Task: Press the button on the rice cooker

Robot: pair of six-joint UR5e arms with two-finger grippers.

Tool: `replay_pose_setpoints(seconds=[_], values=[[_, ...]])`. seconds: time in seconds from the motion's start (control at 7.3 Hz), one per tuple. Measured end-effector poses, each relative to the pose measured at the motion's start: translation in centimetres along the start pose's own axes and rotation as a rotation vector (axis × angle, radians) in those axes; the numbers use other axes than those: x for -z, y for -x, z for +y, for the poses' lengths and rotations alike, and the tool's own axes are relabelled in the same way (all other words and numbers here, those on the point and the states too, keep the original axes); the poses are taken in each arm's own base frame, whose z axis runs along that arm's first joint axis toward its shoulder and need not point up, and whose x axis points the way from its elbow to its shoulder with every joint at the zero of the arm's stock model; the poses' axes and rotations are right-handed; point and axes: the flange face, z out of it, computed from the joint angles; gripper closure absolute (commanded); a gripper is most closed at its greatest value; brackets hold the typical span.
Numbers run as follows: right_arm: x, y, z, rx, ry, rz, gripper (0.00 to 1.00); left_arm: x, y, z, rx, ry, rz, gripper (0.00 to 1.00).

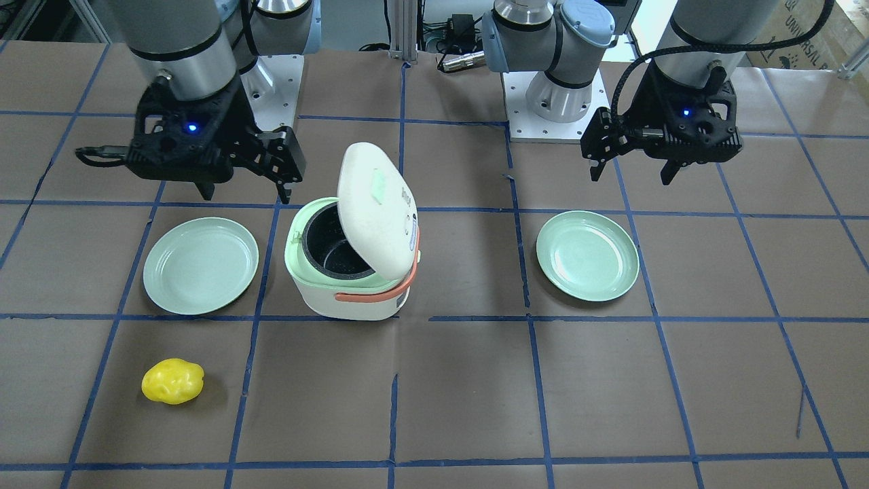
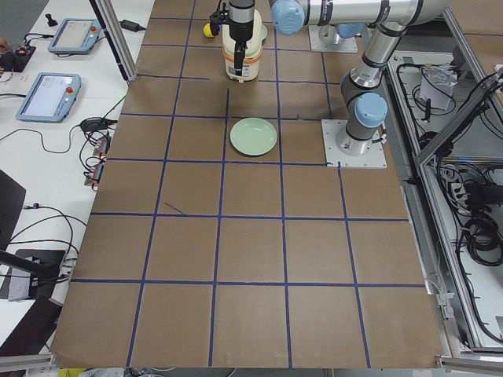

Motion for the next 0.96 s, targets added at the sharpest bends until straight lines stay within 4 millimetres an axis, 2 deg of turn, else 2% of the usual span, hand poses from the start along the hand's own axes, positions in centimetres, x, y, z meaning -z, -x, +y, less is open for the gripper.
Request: replay_pose_setpoints(seconds=[0.14, 0.27, 0.55, 0.96], values=[[0.1, -1.9, -0.4, 0.014, 0.017, 0.0, 0.0, 0.0, 0.0, 0.0, 0.0, 0.0, 0.0, 0.0], [-0.2, -2.7, -0.4, 0.022, 0.035, -0.002, 0.0, 0.0, 0.0, 0.0, 0.0, 0.0, 0.0, 0.0], [-0.8, -3.1, -0.3, 0.029, 0.052, -0.002, 0.0, 0.0, 0.0, 0.0, 0.0, 0.0, 0.0, 0.0], [-0.7, -3.0, -0.3, 0.03, 0.043, -0.002, 0.0, 0.0, 0.0, 0.0, 0.0, 0.0, 0.0, 0.0]])
